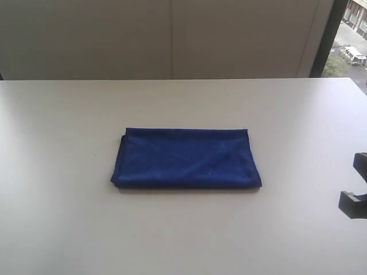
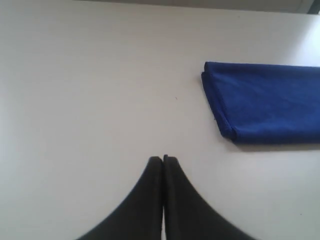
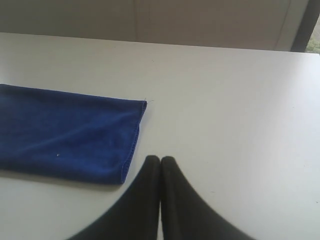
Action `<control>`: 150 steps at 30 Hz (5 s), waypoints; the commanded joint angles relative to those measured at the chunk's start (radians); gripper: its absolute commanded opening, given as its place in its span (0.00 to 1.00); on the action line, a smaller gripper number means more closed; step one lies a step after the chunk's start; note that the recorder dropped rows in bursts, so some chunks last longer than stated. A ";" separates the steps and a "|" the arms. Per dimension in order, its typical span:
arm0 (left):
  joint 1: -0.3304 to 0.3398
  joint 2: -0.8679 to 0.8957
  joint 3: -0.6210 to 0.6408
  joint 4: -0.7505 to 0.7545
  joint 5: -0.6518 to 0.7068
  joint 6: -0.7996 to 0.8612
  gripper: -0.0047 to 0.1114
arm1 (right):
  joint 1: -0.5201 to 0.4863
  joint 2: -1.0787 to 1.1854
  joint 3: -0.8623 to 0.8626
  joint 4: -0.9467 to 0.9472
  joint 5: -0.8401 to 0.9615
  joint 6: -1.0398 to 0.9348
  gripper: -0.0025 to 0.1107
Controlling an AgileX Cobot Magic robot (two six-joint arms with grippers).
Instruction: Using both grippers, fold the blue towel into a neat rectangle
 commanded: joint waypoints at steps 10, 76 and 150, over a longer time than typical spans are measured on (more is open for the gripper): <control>0.002 -0.484 0.125 -0.004 -0.025 -0.029 0.04 | -0.004 -0.006 0.008 0.002 -0.013 0.006 0.02; 0.104 -0.498 0.125 0.865 0.303 -0.740 0.04 | -0.057 -0.233 0.014 0.002 0.055 0.006 0.02; 0.104 -0.498 0.125 0.865 0.300 -0.740 0.04 | -0.098 -0.648 0.234 -0.505 0.322 0.453 0.02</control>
